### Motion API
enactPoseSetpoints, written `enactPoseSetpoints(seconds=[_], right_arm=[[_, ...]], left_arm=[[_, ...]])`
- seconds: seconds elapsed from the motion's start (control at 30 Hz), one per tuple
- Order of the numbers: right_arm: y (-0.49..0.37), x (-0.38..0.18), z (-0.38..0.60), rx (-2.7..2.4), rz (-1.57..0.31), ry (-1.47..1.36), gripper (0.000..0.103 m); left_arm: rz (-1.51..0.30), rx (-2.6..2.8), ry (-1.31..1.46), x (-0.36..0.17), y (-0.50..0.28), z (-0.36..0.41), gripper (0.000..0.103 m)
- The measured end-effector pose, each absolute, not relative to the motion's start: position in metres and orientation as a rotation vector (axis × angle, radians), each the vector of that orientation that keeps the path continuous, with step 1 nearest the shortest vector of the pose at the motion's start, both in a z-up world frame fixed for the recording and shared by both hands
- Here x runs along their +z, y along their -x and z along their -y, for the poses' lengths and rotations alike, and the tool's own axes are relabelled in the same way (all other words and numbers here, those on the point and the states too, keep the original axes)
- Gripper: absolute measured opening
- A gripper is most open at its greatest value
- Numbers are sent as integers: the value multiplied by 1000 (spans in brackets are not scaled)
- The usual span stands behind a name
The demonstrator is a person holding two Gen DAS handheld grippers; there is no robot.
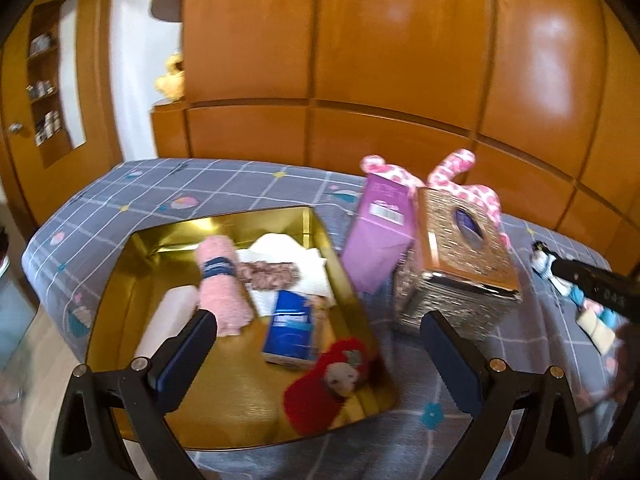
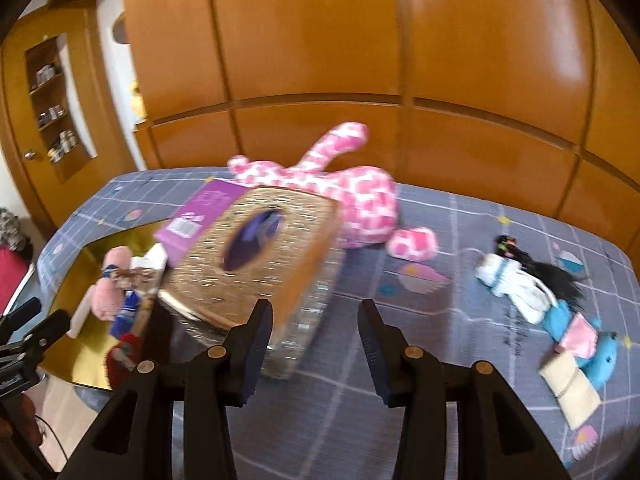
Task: Organize soft objects
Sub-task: 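Reach the left tool to the white knit sock with blue band and grasp it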
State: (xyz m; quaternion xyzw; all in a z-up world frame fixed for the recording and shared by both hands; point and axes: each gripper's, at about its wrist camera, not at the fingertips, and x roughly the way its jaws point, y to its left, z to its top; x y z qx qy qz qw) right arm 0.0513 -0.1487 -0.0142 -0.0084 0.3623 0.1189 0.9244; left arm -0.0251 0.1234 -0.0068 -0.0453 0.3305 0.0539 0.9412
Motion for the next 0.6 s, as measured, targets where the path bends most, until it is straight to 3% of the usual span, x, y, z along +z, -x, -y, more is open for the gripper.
enactPoseSetpoints(seconds=[0.33,0.6], right_arm=[[-61,-11,263,-30,-732,-74,44],[-50,-35,398,-445,-702,-335,44]], left_arm=[[-685,-96,11,-2,22,-65,102],[-750,-252,-29,-5,7,-17,98]])
